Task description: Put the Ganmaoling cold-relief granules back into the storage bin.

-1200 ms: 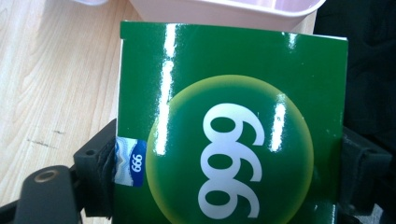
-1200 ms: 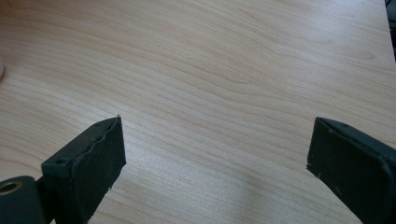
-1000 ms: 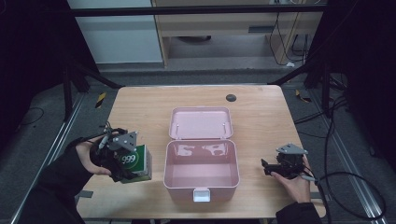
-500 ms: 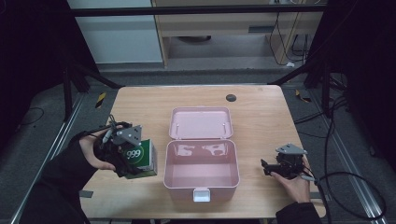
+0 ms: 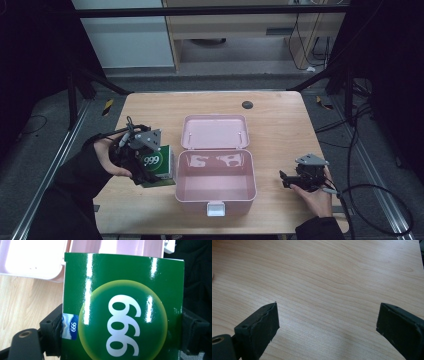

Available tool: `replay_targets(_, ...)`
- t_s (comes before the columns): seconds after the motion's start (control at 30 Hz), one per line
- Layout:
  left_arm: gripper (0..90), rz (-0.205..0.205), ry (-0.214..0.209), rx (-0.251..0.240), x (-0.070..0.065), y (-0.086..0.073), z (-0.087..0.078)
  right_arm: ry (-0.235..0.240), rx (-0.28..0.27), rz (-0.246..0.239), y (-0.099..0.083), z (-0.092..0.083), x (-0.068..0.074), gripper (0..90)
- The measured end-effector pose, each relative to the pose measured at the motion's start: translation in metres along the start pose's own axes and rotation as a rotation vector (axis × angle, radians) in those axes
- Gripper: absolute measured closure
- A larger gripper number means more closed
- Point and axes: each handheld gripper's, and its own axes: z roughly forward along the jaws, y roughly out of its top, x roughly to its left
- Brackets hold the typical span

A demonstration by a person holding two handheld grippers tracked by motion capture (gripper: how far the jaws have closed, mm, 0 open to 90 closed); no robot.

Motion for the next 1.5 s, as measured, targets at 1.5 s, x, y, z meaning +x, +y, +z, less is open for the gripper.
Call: replay_targets(1.5, 14.7, 0.085, -0.039, -0.01, 0.004, 0.068, 0.024, 0.003, -0.001, 0.0, -0.001, 0.0, -0.001, 4.5)
